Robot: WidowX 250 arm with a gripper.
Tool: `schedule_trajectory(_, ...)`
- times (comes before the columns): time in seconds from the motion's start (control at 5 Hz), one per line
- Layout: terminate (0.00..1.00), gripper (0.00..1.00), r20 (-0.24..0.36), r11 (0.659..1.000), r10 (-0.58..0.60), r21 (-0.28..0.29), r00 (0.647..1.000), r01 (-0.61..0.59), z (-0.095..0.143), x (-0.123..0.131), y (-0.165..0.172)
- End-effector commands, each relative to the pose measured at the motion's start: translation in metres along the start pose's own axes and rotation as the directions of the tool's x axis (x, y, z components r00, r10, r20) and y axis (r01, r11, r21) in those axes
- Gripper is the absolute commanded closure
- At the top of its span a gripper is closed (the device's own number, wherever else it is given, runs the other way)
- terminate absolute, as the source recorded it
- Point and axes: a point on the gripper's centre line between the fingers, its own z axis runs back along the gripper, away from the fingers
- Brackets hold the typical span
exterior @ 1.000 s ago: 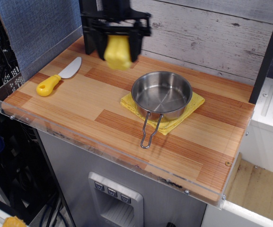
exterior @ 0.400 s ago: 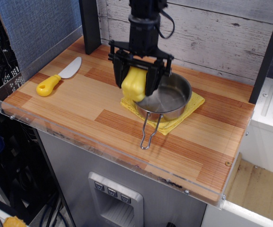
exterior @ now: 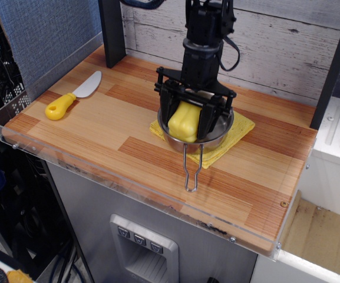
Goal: Put the yellow bell pepper inside the metal pot.
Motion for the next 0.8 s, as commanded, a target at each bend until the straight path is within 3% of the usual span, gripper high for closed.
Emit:
schedule_trajectory(0.0, 0.00, 0.00, 0.077, 0.999, -0.049, 0.020, 0.996, 0.047, 0.021, -0.008, -0.007)
schedule_trajectory(0.2, 0.00, 0.00, 0.149, 1.000, -0.004, -0.027, 0.989, 0.008, 0.039, -0.013, 0.004)
schedule_trajectory(0.4, 0.00, 0.00, 0.244, 0.990, 0.118, -0.099, 0.963, -0.097, 0.065, -0.026, 0.043)
schedule_trajectory(0.6, 0.00, 0.00, 0.280, 0.967, 0.241, -0.152, 0.929, -0.205, 0.084, -0.041, 0.075)
